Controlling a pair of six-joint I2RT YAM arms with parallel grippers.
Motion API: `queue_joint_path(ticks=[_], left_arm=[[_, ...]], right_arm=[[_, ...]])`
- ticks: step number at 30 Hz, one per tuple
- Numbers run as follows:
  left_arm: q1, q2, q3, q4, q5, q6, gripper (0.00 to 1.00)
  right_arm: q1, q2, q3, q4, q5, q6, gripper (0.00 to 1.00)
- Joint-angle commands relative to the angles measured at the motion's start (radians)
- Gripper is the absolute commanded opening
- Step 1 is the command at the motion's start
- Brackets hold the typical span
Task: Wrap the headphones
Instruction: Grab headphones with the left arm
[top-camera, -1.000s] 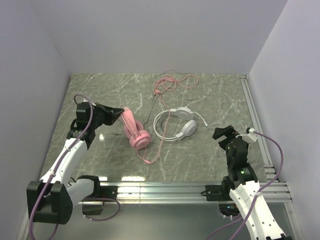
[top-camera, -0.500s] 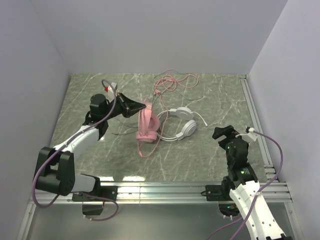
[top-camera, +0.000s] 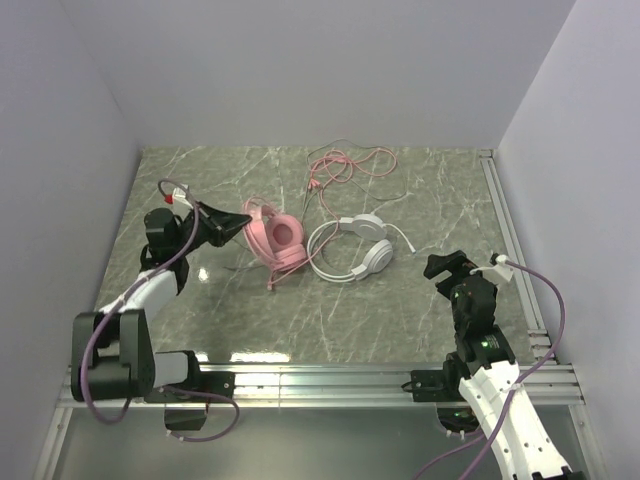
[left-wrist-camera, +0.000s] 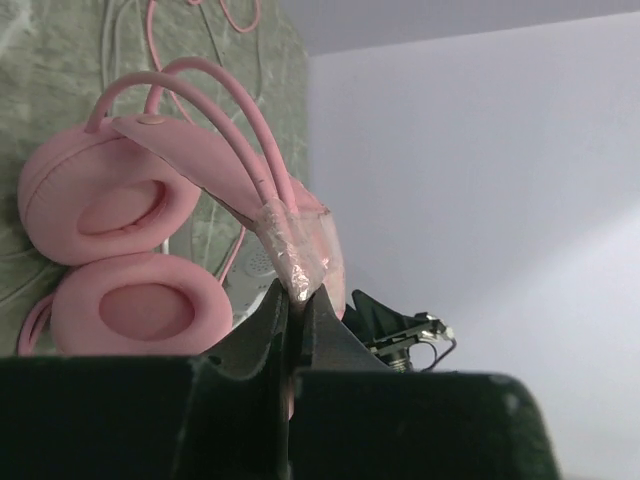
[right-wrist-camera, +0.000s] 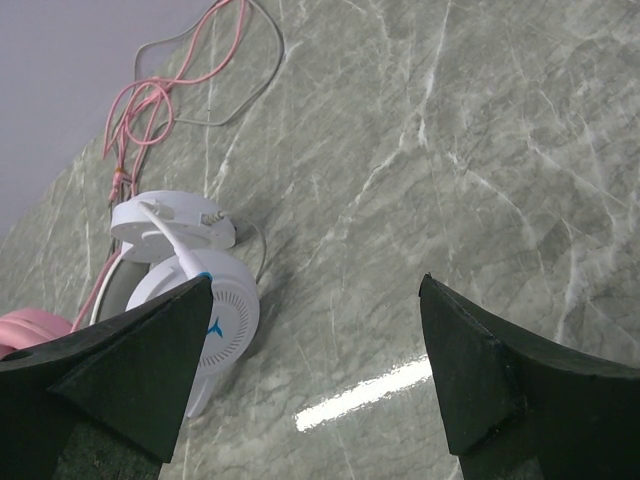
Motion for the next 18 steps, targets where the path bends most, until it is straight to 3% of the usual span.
queue_joint_path(ticks=[1,8,9,11,13,16,18], left_arm=[[0.014,-0.1,0.013,-0.234,-0.08,0.204,0.02],[0.012,-0.33,0.223,-0.652,-0.267,0.365,0.04],[0.012,-0.351,0.24,-0.706,-0.301,0.384,0.07],[0.014,-0.386,0.265,-0.82,-0.35,0.428,0.25],[0.015,-0.386,0.26,-0.878,-0.366,0.476,0.34],[0.026,-0.362,0.228,-0.935,-0.427,0.508,0.41],[0.037,-0.334,0.205,-0.953,-0.424,0.531,0.37]], right_arm=[[-0.004,0.013,0.02,0.044,-0.005,-0.016,0.91],[-0.004,0.008,0.019,0.04,-0.005,-0.017,0.91],[-0.004,0.007,0.019,0.04,-0.005,-0.019,0.91],[-0.004,0.007,0.02,0.042,-0.005,-0.017,0.91],[-0.002,0.008,0.02,0.04,-0.007,-0.017,0.91],[-0.004,0.008,0.019,0.039,-0.01,-0.017,0.91],[-0.002,0.004,0.02,0.036,-0.01,-0.019,0.91]])
